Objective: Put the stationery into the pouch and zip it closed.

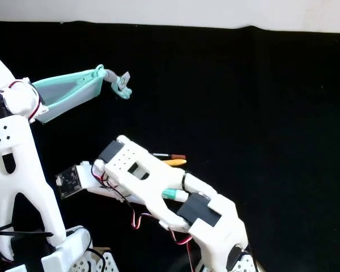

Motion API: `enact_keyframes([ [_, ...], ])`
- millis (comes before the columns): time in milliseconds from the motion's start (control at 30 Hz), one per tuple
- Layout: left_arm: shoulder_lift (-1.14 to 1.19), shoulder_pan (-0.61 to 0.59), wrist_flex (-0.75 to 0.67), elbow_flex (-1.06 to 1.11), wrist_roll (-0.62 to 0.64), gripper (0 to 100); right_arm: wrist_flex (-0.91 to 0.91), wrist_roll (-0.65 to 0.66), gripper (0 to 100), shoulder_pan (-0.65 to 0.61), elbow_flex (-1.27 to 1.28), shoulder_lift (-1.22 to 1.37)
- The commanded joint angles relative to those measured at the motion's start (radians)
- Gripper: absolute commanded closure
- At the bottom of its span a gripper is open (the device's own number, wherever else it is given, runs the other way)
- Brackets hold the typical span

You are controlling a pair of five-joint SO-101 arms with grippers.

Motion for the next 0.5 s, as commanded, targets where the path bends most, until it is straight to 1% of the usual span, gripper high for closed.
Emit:
enact_keyframes([
  [0, -0.008, -0.002, -0.015, -0.001, -0.002, 99, -0.022, 0.012, 73.5, -0.016, -0.038, -0.005],
  [67, -0.008, -0.002, -0.015, -0.001, -0.002, 99, -0.022, 0.012, 79.6, -0.018, -0.044, -0.005],
  [100, -0.008, -0.002, -0.015, -0.001, -0.002, 99, -0.022, 0.012, 84.6, -0.018, -0.044, -0.005],
  [167, -0.008, -0.002, -0.015, -0.001, -0.002, 99, -0.022, 0.002, 97.8, -0.018, -0.044, -0.005],
  [200, -0.008, -0.002, -0.015, -0.001, -0.002, 99, -0.027, -0.032, 99.8, -0.016, -0.044, -0.005],
  [233, -0.008, -0.002, -0.015, 0.001, -0.002, 99, -0.027, -0.063, 97.4, -0.013, -0.044, -0.005],
  [300, -0.008, -0.002, -0.015, 0.001, -0.002, 99, -0.027, -0.094, 99.5, -0.012, -0.044, -0.008],
  [400, -0.008, -0.002, -0.015, 0.001, -0.002, 99, -0.025, -0.098, 99.1, 0.005, -0.045, -0.012],
  [467, -0.008, -0.002, -0.015, 0.001, -0.002, 99, -0.021, -0.138, 99.1, 0.024, -0.062, -0.015],
])
